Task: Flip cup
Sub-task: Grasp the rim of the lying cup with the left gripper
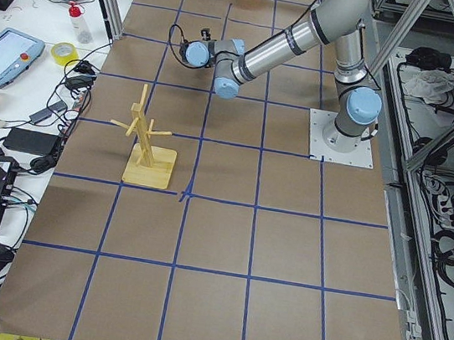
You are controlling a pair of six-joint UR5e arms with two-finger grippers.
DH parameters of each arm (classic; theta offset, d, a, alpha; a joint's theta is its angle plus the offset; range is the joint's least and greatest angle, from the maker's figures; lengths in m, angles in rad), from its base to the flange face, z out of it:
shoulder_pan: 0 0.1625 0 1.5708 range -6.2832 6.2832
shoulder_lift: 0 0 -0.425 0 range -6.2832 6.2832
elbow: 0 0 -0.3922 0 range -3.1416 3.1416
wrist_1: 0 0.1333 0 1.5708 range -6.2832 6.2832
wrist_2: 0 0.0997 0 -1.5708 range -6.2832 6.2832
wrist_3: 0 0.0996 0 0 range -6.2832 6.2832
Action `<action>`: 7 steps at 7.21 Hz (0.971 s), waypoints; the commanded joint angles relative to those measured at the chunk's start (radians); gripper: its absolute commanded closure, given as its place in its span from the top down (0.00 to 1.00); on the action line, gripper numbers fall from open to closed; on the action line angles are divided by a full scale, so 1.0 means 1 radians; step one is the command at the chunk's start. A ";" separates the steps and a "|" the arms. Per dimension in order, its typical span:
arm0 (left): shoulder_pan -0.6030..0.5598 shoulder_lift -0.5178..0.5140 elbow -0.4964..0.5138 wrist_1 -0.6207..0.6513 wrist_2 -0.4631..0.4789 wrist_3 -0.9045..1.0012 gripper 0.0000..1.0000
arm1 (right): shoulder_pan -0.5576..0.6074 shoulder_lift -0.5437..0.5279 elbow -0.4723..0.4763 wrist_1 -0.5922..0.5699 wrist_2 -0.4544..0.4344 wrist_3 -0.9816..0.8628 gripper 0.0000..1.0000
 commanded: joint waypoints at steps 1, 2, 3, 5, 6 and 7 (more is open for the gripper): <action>-0.011 -0.026 0.032 0.020 -0.009 -0.018 1.00 | -0.003 -0.004 0.009 -0.008 -0.003 0.009 1.00; -0.014 -0.035 0.030 0.078 -0.008 -0.025 0.92 | -0.004 -0.004 0.007 -0.010 -0.005 0.011 1.00; -0.017 -0.050 0.035 0.081 -0.012 -0.083 0.92 | -0.004 -0.004 0.007 -0.010 -0.003 0.011 1.00; -0.026 -0.063 0.034 0.113 -0.052 -0.105 0.92 | -0.004 -0.002 0.009 -0.010 -0.003 0.011 1.00; -0.031 -0.067 0.032 0.114 -0.054 -0.111 0.92 | -0.004 -0.002 0.009 -0.010 -0.005 0.011 1.00; -0.046 -0.067 0.034 0.127 -0.066 -0.136 0.87 | -0.004 -0.004 0.009 -0.010 -0.005 0.011 1.00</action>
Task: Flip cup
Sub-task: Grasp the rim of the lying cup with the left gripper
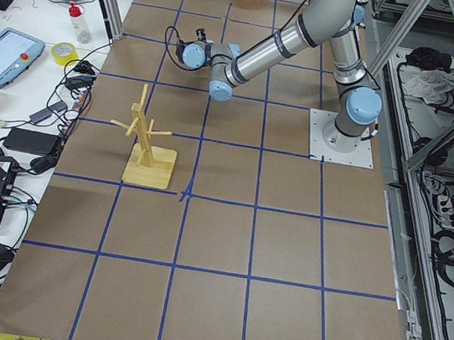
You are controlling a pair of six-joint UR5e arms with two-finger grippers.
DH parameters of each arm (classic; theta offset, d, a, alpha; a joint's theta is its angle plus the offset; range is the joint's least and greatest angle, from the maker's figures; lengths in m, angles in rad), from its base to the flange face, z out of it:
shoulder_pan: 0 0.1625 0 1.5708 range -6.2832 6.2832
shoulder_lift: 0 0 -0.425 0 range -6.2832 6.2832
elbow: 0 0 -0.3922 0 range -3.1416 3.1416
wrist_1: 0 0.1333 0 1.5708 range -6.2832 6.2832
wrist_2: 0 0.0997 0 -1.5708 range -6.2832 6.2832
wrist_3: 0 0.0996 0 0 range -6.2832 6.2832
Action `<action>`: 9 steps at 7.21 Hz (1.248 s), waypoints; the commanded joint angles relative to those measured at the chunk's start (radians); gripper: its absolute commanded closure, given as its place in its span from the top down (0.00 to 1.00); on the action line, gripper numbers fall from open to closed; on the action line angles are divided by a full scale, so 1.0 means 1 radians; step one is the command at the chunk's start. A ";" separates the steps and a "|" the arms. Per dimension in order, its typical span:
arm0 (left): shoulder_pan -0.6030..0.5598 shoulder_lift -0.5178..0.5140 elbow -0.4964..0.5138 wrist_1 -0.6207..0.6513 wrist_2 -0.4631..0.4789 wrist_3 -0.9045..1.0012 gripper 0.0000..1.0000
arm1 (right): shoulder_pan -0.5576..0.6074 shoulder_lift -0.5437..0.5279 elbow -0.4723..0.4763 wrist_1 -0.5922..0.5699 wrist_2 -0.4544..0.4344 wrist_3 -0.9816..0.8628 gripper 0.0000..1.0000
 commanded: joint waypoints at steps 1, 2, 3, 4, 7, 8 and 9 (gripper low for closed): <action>-0.017 -0.011 0.000 0.032 -0.012 -0.027 0.77 | 0.000 0.000 0.000 0.000 0.000 0.000 1.00; -0.018 -0.013 0.002 0.034 -0.014 -0.063 0.64 | 0.000 -0.001 0.000 0.000 0.000 0.000 1.00; -0.019 -0.004 0.014 0.052 -0.014 -0.121 0.47 | 0.000 -0.001 0.000 0.003 0.000 0.000 1.00; -0.019 0.001 0.025 0.058 -0.006 -0.187 0.20 | 0.000 -0.001 0.000 0.003 0.000 0.000 1.00; -0.019 -0.004 0.025 0.069 0.005 -0.196 0.00 | 0.000 -0.001 0.000 0.006 0.000 -0.002 1.00; -0.019 -0.002 0.027 0.069 0.006 -0.194 0.00 | 0.000 -0.001 0.000 0.005 0.000 -0.003 1.00; -0.019 0.017 0.030 0.072 0.003 -0.240 0.00 | 0.000 -0.001 0.000 0.005 0.000 -0.003 1.00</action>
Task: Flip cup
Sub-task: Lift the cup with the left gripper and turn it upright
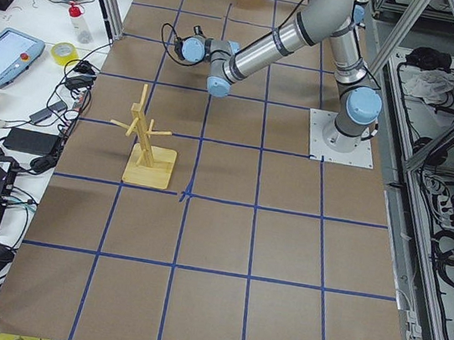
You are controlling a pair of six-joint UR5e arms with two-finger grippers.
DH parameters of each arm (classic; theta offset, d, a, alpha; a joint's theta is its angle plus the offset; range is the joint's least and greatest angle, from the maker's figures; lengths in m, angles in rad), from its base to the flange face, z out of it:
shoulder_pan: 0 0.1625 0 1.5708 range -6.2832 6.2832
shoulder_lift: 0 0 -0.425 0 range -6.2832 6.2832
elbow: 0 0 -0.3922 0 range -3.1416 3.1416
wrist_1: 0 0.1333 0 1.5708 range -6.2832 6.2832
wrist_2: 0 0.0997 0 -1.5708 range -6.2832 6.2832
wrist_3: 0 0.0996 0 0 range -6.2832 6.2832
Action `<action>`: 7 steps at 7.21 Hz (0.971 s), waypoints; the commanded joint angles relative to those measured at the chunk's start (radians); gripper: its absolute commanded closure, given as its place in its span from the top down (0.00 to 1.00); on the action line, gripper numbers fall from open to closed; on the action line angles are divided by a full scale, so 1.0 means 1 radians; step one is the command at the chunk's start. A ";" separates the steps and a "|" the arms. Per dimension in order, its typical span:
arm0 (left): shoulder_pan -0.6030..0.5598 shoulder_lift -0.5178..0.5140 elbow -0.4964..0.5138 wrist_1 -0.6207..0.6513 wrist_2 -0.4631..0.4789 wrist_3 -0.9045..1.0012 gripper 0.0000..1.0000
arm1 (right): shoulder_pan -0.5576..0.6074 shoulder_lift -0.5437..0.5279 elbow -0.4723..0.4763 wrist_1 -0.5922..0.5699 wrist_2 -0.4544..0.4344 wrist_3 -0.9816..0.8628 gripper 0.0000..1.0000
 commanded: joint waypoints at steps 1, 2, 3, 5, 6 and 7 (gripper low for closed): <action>-0.002 0.034 0.039 0.030 -0.009 -0.137 0.00 | 0.000 0.000 0.000 0.000 0.000 -0.001 1.00; -0.008 0.059 0.074 0.033 0.000 -0.246 0.00 | 0.000 0.000 0.000 0.000 0.000 -0.001 1.00; -0.008 0.085 0.090 0.029 0.047 -0.244 0.00 | 0.000 0.000 0.000 0.001 0.000 -0.001 1.00; -0.021 0.126 0.121 0.021 0.294 -0.128 0.00 | 0.000 0.000 0.000 0.001 0.000 -0.001 1.00; -0.025 0.141 0.122 0.000 0.416 -0.050 0.00 | 0.000 0.000 0.000 0.001 0.000 -0.001 1.00; -0.026 0.157 0.124 -0.035 0.503 -0.004 0.00 | 0.000 0.000 0.000 0.001 0.000 -0.001 1.00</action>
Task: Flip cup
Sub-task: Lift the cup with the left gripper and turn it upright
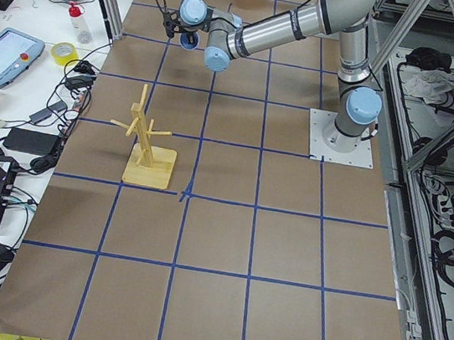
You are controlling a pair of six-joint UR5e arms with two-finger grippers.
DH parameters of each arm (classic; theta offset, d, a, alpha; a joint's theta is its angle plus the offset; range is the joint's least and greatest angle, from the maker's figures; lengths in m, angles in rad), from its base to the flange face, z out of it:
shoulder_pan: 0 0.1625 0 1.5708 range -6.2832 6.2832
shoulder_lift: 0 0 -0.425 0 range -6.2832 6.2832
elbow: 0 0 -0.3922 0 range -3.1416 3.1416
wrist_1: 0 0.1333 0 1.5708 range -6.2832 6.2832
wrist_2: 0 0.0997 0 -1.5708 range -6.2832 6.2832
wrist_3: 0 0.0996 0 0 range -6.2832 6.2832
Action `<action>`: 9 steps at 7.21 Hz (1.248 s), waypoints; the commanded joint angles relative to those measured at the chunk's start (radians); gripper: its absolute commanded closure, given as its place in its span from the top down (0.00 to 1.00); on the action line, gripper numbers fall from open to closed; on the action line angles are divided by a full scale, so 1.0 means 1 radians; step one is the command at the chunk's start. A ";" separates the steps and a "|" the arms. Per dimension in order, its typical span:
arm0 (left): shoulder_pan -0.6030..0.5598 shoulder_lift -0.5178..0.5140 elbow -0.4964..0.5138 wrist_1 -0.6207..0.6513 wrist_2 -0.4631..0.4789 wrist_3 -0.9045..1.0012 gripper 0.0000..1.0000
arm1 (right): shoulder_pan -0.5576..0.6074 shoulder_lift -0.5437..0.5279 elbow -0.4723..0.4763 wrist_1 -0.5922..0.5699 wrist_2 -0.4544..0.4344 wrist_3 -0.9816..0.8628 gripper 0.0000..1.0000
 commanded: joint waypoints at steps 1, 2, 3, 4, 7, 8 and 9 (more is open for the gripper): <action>-0.005 0.036 0.007 -0.068 0.268 0.153 0.00 | 0.000 0.000 0.000 0.000 0.000 0.000 1.00; 0.003 0.050 0.040 -0.171 0.333 0.264 0.00 | 0.000 0.000 0.000 0.000 0.000 0.000 1.00; 0.003 0.055 0.112 -0.289 0.479 0.362 0.00 | 0.000 0.000 0.000 0.000 0.000 0.000 1.00; 0.015 0.055 0.170 -0.389 0.522 0.462 0.00 | 0.002 0.000 0.000 0.002 0.000 0.000 1.00; 0.049 -0.014 0.209 -0.358 0.631 0.736 0.00 | 0.002 0.000 0.000 0.002 0.000 0.000 1.00; 0.049 -0.052 0.223 -0.309 0.725 0.798 0.00 | 0.002 0.000 0.000 0.002 0.000 0.000 1.00; 0.049 -0.083 0.232 -0.284 0.744 0.824 0.00 | 0.002 0.000 0.000 0.003 0.000 0.000 1.00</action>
